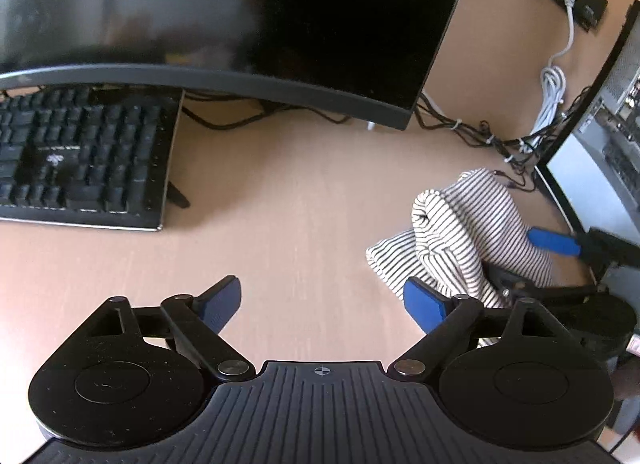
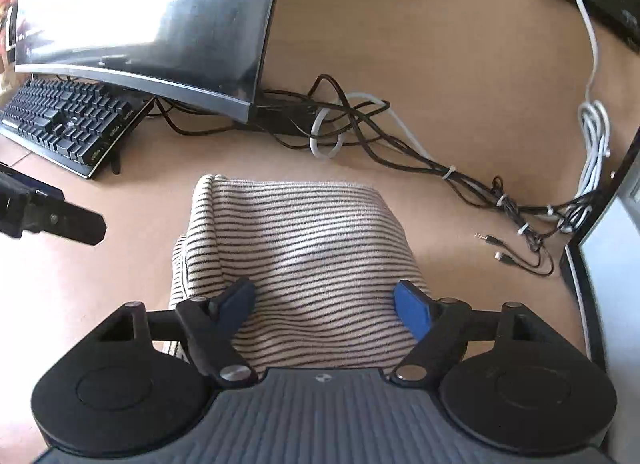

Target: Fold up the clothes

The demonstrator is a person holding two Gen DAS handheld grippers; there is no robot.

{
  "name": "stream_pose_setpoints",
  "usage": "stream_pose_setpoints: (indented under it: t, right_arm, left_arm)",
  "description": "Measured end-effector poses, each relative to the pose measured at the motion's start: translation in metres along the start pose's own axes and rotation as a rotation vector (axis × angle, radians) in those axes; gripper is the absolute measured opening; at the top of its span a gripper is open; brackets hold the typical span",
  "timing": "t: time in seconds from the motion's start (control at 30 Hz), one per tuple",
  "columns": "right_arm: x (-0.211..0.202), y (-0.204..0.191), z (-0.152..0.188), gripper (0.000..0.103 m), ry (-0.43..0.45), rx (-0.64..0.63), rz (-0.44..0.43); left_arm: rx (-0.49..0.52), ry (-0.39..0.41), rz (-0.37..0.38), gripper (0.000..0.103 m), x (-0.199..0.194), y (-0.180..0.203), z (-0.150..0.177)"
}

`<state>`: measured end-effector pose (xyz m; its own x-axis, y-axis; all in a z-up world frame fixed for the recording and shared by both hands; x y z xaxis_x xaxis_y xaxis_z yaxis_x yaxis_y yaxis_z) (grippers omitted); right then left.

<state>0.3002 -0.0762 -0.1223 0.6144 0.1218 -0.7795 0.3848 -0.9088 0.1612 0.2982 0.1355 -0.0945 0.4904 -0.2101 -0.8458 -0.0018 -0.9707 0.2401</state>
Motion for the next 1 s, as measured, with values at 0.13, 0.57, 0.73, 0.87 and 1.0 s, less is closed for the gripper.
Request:
stream_pose_setpoints:
  t: [0.13,0.57,0.73,0.87,1.0]
  right_arm:
    - [-0.028,-0.008,0.002,0.077,0.056,-0.026,0.032]
    - [-0.046,-0.036,0.039,0.056,0.056,-0.14,0.015]
    - [-0.04,-0.04,0.042,0.065,0.073,-0.184,0.158]
    - [-0.018,-0.049,0.049,0.084,0.068,-0.226,0.168]
    - [-0.028,-0.029,0.044,0.056,0.092,-0.197,0.162]
  left_arm:
    - [0.002,-0.002,-0.006,0.094,-0.002,-0.002,0.004]
    - [0.017,-0.014,0.007,0.094,-0.003,0.005,0.012]
    - [0.016,-0.031,0.017,0.094,-0.001,0.01,0.015]
    - [0.031,-0.052,0.036,0.093,0.004,0.018,0.015]
    - [0.031,-0.066,0.09,0.083,0.009,0.027,0.012]
Point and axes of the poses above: each gripper's, at about its wrist camera, not at the fingertips, and x roughly the way its jaws point, y to its right, z to its underside, the point moved 6 cm from there along x, roughly the way its jaws point, and after that the axes turned 10 degrees about -y, right-handed, at the moved point
